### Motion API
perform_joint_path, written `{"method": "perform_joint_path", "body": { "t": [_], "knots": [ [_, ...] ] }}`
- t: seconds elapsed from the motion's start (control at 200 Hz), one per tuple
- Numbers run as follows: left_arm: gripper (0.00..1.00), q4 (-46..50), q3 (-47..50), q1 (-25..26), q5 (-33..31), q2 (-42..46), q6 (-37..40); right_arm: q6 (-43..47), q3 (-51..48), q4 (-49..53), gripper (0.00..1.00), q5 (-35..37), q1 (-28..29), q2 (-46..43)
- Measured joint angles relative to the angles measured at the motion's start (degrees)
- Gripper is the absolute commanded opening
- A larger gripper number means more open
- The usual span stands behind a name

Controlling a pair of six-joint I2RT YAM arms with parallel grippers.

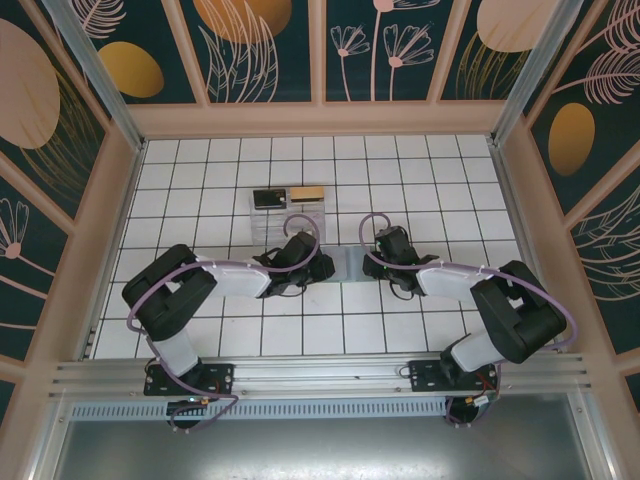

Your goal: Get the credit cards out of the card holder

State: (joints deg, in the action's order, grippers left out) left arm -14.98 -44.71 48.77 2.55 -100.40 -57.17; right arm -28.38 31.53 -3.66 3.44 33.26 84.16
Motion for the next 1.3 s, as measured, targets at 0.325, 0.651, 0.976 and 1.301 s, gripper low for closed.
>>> {"method": "perform_joint_path", "body": {
  "t": [0.325, 0.651, 0.976, 1.301],
  "knots": [
    [0.36, 0.15, -1.79, 0.31, 1.05, -1.18, -0.09, 0.0, -0.02, -0.35, 0.42, 0.0, 0.0, 0.2],
    [0.43, -0.57, -2.6, 1.84, 3.74, -1.18, 0.66, -0.02, -0.02, -0.52, 0.42, 0.0, 0.0, 0.28],
    [0.52, -1.33, -4.87, 2.25, 4.81, -1.18, 2.03, -0.02, -0.02, -0.63, 0.42, 0.0, 0.0, 0.33],
    [0.54, -0.26, -5.01, 2.25, 4.24, -1.11, 2.08, -0.9, -0.83, 0.39, 0.51, 0.26, 0.07, -3.17]
  ]
}}
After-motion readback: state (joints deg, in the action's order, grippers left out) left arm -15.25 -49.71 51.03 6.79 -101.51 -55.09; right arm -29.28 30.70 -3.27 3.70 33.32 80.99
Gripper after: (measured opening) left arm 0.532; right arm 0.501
